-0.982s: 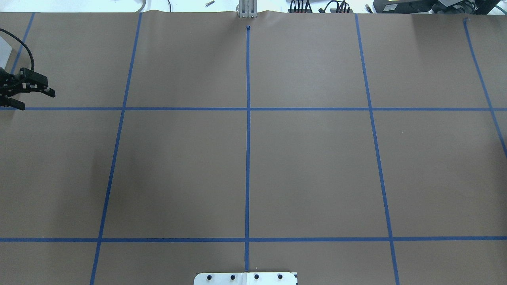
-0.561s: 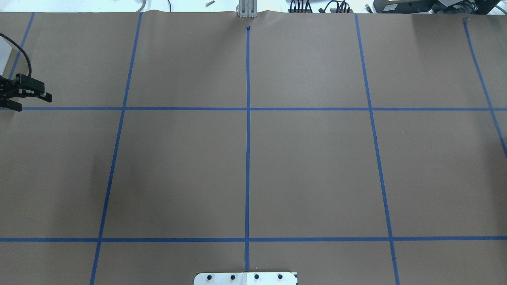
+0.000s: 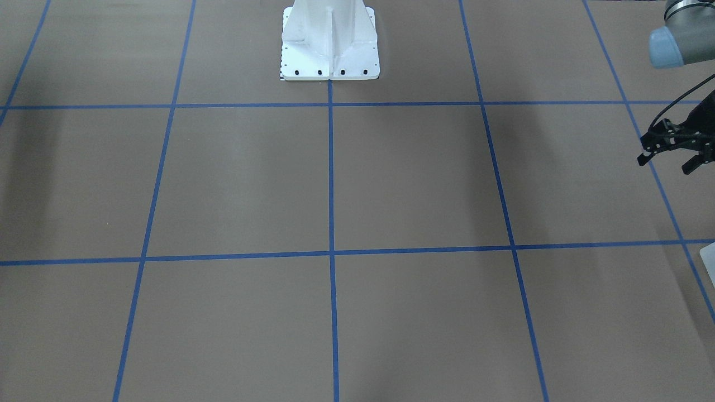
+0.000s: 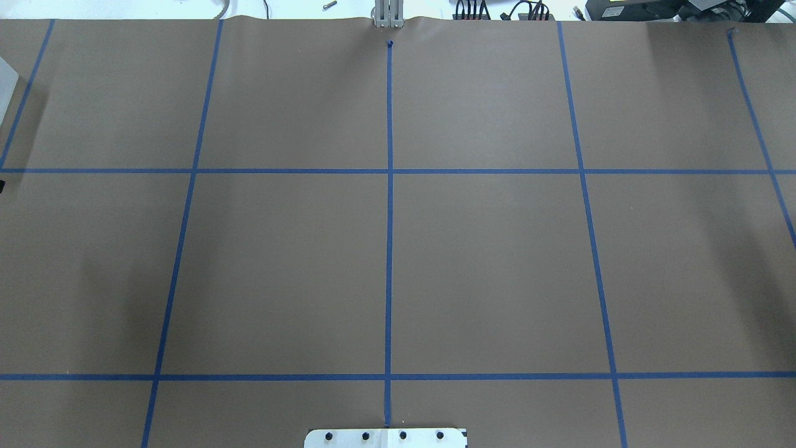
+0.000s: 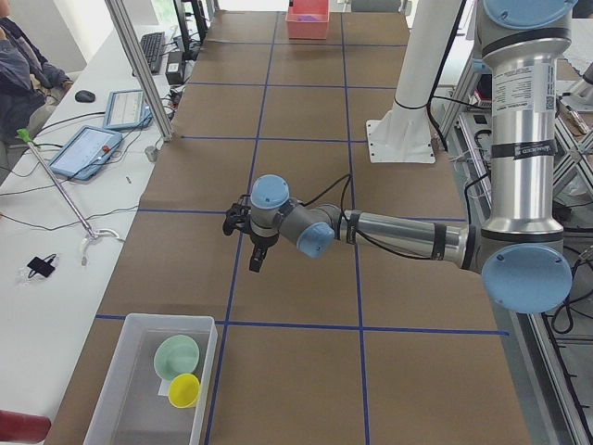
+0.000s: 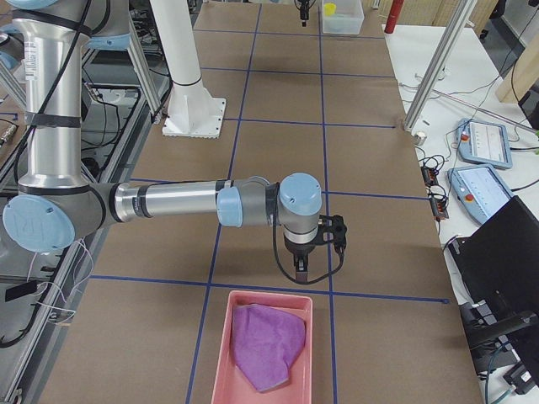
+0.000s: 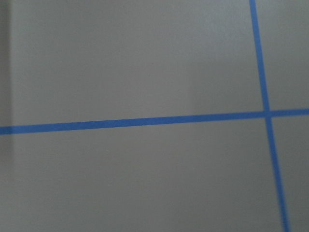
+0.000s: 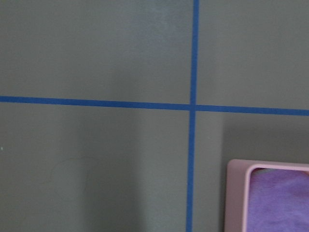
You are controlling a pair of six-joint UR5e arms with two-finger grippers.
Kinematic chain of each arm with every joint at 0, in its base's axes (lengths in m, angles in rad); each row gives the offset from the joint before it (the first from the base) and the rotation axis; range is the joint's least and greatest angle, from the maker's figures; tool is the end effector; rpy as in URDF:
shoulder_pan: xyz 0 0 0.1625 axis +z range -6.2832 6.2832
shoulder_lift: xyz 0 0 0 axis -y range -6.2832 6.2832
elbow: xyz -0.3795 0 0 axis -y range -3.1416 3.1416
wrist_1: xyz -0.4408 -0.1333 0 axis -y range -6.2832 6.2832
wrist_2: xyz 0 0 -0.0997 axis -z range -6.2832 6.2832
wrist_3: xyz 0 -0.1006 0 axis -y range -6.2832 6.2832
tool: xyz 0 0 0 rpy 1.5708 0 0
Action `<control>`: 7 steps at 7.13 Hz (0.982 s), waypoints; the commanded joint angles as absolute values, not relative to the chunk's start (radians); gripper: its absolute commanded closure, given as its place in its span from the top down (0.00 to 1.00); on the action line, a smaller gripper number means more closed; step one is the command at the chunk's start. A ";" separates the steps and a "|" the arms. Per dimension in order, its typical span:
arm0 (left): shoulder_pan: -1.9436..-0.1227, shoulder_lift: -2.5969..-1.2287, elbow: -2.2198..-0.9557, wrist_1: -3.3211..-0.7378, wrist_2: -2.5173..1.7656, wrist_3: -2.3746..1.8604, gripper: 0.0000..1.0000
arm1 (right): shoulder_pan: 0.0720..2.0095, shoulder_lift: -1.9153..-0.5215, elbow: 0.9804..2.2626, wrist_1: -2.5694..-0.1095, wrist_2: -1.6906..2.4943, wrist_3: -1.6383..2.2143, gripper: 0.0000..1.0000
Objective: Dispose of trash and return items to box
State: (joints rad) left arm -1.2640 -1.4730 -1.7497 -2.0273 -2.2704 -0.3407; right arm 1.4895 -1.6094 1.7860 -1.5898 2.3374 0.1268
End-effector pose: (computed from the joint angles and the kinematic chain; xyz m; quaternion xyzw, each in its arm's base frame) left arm 0.0939 -0.5234 0.5195 0.1314 0.3926 0.0757 0.9071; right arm 0.0203 -0.5325 0.5202 0.0339 -0.3784 -0.0084 0.9250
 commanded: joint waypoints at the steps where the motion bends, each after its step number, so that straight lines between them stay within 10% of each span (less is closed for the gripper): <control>1: -1.298 -1.486 -1.785 -1.834 -2.264 -0.278 0.98 | 1.404 -1.582 1.784 -1.589 2.332 0.179 1.00; 7: -1.338 -1.514 -1.815 -1.730 -2.278 -0.270 0.98 | 1.393 -1.601 1.773 -1.589 2.333 0.161 1.00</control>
State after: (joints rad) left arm -1.3302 -1.5214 -1.8019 -1.7318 -2.2780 -0.2705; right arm 1.3928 -1.5990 1.7735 -1.5892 2.3327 0.1614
